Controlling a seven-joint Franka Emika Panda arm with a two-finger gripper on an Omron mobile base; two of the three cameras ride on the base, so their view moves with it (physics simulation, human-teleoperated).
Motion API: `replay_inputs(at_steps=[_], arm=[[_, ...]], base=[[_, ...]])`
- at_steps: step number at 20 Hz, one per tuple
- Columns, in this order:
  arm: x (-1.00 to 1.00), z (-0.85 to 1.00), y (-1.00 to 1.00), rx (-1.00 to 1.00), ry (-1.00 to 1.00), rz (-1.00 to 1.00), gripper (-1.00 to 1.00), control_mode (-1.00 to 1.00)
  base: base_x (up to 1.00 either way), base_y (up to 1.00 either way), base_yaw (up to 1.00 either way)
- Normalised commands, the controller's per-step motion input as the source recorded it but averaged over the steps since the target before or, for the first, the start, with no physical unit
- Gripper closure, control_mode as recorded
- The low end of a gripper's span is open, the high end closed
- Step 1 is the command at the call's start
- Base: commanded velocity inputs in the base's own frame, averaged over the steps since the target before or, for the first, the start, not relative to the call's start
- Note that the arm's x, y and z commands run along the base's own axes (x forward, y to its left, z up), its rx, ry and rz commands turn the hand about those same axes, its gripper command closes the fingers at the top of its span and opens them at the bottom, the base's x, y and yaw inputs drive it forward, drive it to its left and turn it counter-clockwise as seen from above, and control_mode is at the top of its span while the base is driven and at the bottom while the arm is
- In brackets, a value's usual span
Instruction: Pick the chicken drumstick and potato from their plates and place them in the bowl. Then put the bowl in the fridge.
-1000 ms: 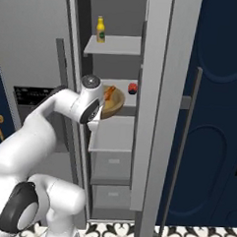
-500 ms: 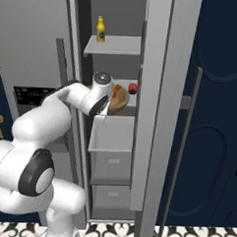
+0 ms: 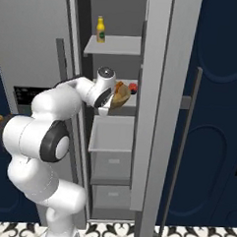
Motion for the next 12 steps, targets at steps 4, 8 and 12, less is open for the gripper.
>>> replay_inputs(at_steps=[4, 8, 12], arm=[[0.41, -0.33, 0.0, 0.0, 0.0, 0.0, 1.0, -1.0], [0.46, -0.11, 0.0, 0.0, 0.0, 0.0, 1.0, -1.0], [0.59, 0.0, 0.0, 0.0, 0.0, 0.0, 1.0, -1.0]], base=[[0.0, 0.0, 0.0], [0.0, 0.0, 0.0], [0.0, 0.0, 0.0]])
